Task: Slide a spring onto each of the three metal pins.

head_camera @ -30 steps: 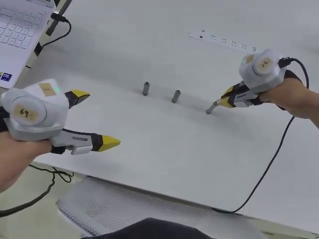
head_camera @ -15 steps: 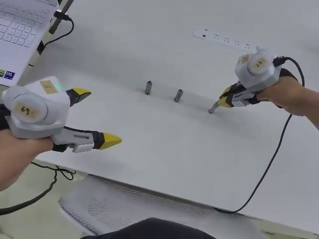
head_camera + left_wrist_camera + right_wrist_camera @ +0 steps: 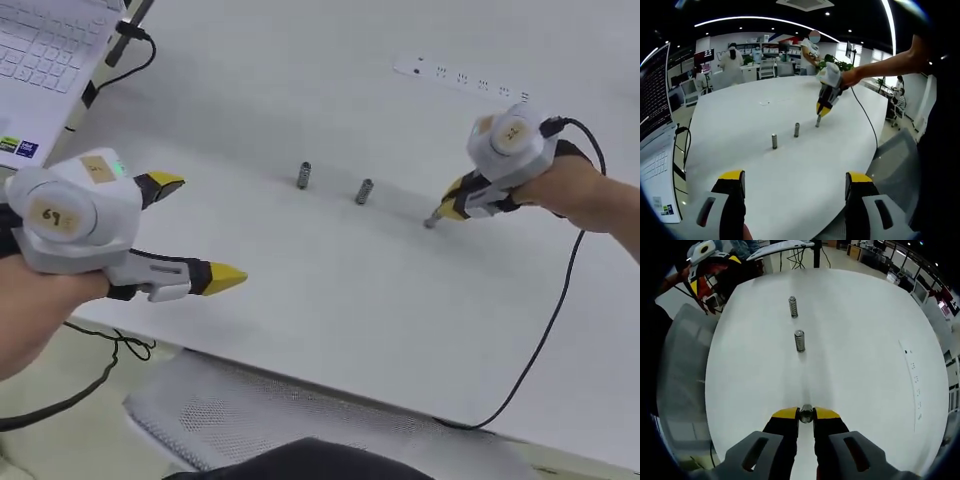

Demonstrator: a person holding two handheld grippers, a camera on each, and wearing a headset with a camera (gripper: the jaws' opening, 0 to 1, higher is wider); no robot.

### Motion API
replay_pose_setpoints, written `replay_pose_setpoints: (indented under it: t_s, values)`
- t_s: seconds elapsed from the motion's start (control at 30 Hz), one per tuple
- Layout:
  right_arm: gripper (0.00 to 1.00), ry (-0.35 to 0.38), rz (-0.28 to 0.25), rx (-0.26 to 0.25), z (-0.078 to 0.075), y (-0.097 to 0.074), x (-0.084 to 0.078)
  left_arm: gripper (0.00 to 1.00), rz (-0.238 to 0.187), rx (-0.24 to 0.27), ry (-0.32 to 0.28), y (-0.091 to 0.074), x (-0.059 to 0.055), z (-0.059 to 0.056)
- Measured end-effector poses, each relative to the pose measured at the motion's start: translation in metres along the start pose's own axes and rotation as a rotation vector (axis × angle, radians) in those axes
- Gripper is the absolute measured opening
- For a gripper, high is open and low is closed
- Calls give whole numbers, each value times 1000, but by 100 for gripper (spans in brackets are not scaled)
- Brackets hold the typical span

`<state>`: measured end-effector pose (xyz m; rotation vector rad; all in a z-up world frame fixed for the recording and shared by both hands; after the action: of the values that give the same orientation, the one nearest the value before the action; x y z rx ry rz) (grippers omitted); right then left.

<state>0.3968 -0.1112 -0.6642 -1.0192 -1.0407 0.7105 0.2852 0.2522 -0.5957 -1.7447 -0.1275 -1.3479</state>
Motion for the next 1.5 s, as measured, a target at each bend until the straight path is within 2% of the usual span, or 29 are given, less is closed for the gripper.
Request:
replay_pose_setpoints:
  t_s: [0.4,0.8,1.1,1.3,1.5]
  values:
    - [9,-25,46,11,0,14,-4,79,7,3,-6,-1,-2,1]
    - [9,-21,45,18,-2,19,-6,79,10,5,-4,1,0,2]
    - [12,-16,43,20,-1,19,-7,79,11,1,-1,1,1,2]
    - [18,-7,39,19,1,14,-9,79,9,2,1,1,1,2]
    - [22,24,13,2,3,8,-14,79,-1,2,5,1,5,2]
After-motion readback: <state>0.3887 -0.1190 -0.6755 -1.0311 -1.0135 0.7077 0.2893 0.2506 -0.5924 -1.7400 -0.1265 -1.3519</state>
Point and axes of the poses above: the centre of the closed fingertips' face, and the gripper's own axes: y roughly forward along the fingers, z roughly to its left, x roughly out of its top, the point moved 8 cm from there along -y, roughly backward along the fingers, and after that the axes turned 8 degrees about x, right-handed, at the moved point
